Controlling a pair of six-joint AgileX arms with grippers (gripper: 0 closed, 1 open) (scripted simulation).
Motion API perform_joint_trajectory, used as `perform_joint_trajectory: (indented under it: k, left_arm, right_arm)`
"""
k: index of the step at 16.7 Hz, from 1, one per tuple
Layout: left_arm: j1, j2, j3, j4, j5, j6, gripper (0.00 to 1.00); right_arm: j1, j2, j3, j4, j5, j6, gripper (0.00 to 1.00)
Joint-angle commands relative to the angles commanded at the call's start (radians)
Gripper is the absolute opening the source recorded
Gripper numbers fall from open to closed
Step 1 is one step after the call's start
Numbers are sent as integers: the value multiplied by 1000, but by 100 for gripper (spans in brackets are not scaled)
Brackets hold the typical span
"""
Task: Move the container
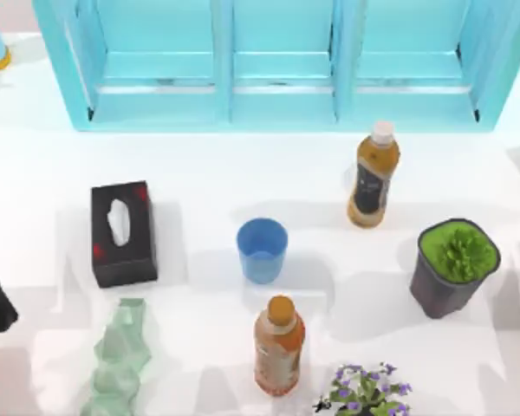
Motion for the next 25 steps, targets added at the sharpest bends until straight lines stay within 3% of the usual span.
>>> perform_joint_trajectory:
  k: [5,9,17,25]
  left_arm:
    - [-2,57,55,-41,-8,-34,100]
    - [-19,281,260,-190,-36,-147,100]
    - [-141,1122,924,-671,-97,-440,100]
    - [-399,1883,1598,-1162,-94,-646,100]
  right_arm:
    - [0,0,0,0,0,0,100]
    - [0,0,0,0,0,0,100]
    - [0,0,0,0,0,0,100]
    - [0,0,0,0,0,0,100]
